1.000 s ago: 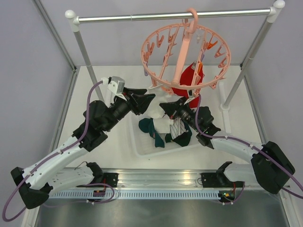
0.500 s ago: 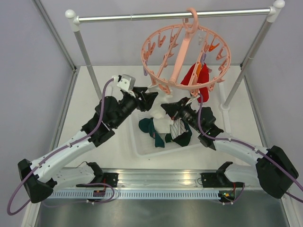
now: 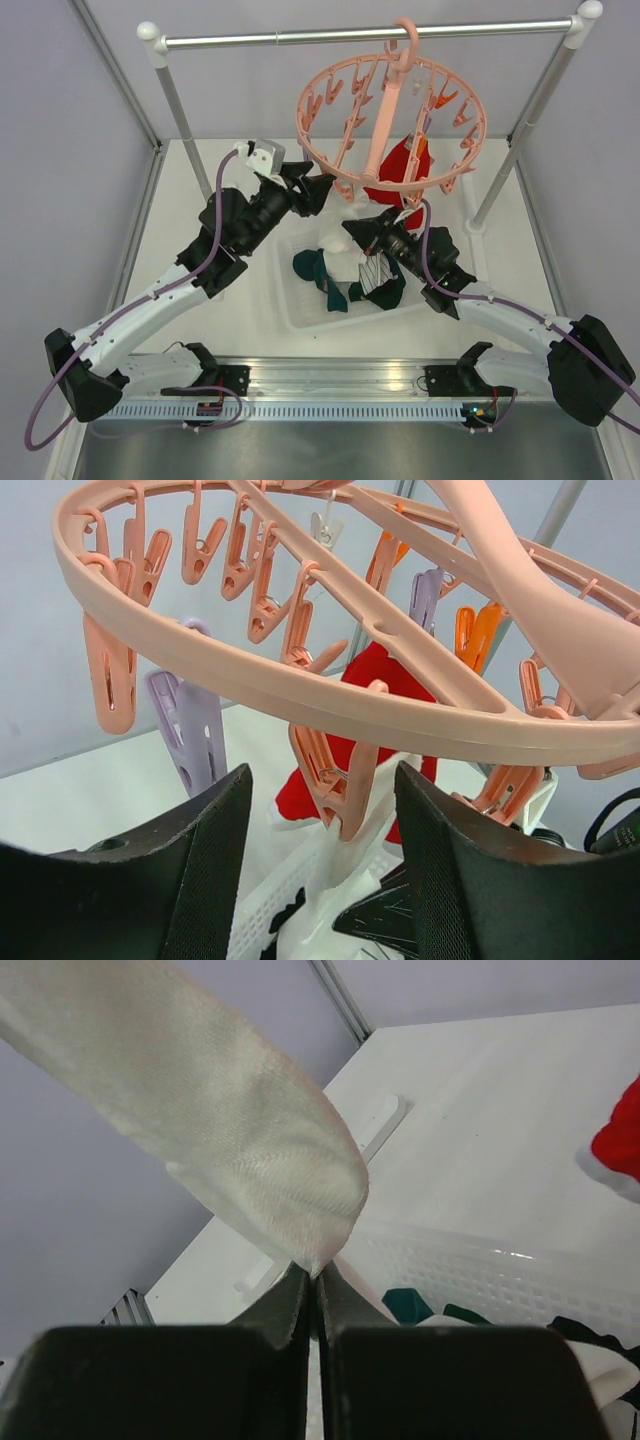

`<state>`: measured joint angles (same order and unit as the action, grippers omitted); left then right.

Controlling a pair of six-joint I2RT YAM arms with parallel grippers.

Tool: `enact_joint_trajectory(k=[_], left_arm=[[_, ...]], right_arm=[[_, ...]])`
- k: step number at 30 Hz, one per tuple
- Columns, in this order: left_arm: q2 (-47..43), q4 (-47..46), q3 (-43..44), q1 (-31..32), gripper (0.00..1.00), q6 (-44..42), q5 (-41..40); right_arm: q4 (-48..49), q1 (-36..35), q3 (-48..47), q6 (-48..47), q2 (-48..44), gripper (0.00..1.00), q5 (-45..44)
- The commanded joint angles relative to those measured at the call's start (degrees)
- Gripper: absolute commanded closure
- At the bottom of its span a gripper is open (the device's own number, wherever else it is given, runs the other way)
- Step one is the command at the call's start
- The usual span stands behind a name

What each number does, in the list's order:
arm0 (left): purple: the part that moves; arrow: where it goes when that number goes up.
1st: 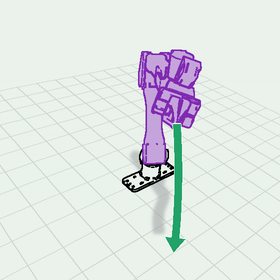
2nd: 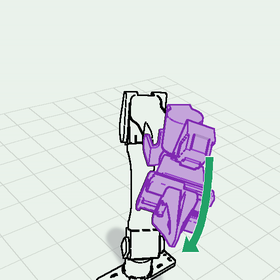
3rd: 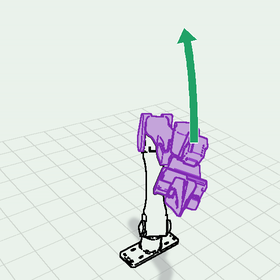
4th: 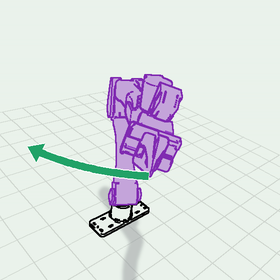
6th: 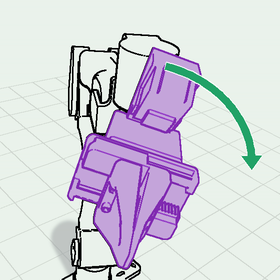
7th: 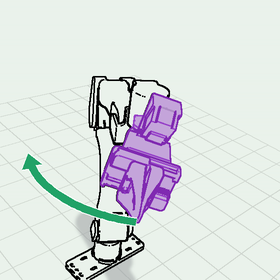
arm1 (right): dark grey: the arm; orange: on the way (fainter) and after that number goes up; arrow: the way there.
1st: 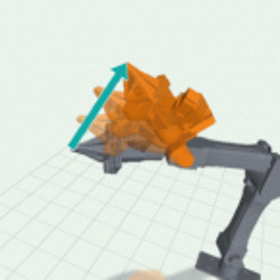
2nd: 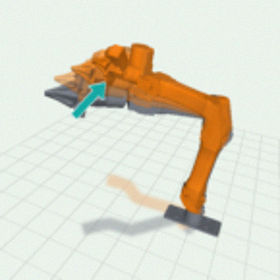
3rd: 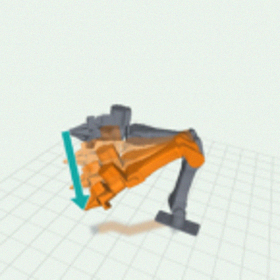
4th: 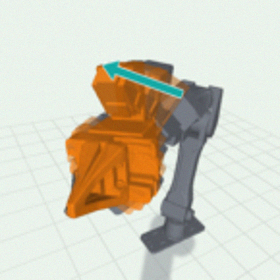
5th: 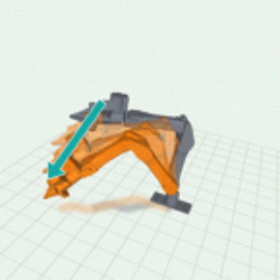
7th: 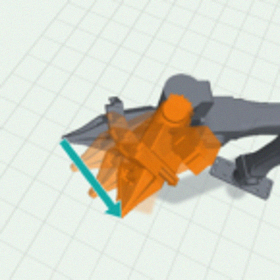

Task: Remove the socks clipped to the hanger

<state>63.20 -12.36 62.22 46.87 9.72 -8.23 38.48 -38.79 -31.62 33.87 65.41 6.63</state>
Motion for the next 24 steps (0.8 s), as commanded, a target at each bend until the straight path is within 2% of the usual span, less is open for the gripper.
enact_joint_trajectory(k=[1,10,16,19,20,24], left_arm=[[0.5,-4.6,1.7,-1.3,0.37,-1.7,3.8],[1.8,-8.1,1.6,-2.9,0.37,0.2,7.4],[1.8,-9.6,0.8,-3.2,0.43,1.6,8.1],[1.6,-10.2,0.4,-3.1,0.54,2.1,8.1],[1.5,-10.3,0.3,-3.2,0.63,2.2,8.1],[1.5,-10.3,0.1,-3.2,0.78,2.5,9.4]], right_arm=[[0.5,-0.2,-0.4,-1.1,-1.2,0.99,0.5],[-0.1,-0.2,-0.4,-1.3,-1.7,0.99,0.5],[-0.5,-0.2,-0.6,-1.6,-1.7,0.99,0.5],[-0.5,-0.2,-0.5,-1.4,-1.7,0.99,0.2],[-0.6,-0.2,-0.6,-1.5,-1.7,0.99,0.3],[-0.9,-0.2,-0.6,-1.7,-1.9,0.99,0.3]])
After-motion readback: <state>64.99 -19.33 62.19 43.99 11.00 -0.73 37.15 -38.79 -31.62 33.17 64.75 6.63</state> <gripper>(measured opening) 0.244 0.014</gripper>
